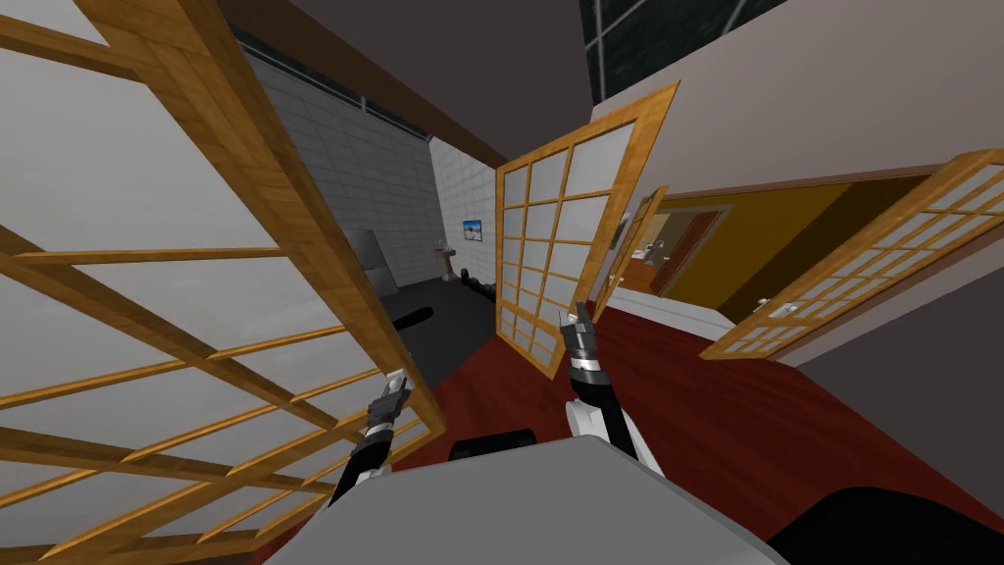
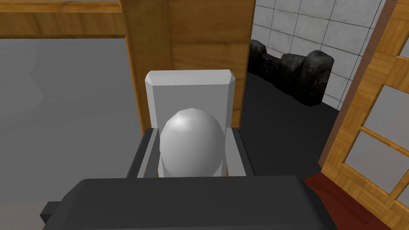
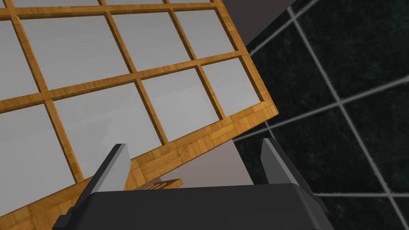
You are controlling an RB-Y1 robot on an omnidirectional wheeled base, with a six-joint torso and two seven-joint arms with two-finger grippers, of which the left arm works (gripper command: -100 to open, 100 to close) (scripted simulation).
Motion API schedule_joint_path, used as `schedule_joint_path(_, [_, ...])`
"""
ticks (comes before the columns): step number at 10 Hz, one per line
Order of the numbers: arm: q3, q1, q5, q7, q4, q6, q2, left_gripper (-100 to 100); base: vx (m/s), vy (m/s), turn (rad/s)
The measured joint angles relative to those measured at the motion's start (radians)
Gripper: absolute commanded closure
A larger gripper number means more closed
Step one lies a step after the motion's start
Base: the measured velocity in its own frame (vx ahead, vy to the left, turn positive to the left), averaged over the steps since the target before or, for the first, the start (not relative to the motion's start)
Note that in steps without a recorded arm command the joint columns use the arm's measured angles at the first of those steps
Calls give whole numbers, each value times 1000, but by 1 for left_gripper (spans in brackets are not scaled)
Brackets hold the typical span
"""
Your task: Pull the door open
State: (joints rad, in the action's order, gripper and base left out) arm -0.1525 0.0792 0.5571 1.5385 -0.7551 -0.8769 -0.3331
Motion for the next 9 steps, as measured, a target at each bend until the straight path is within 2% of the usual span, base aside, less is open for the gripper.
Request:
schedule_joint_path(2, [-27,14,-15,29,-3,-16,-20,100,-229,-6,-76])
schedule_joint_path(4, [-51,38,-27,50,-27,-18,-37,100,-251,39,-98])
schedule_joint_path(5, [-64,42,-33,63,-28,-23,-46,100,-114,9,-31])
schedule_joint_path(6, [-69,45,-35,67,-26,-23,-44,100,-177,10,-84])
schedule_joint_path(8, [-87,54,-46,87,-28,-39,-61,100,-213,45,-105])
schedule_joint_path(9, [-102,56,-54,102,-21,-55,-70,100,-220,22,-100])
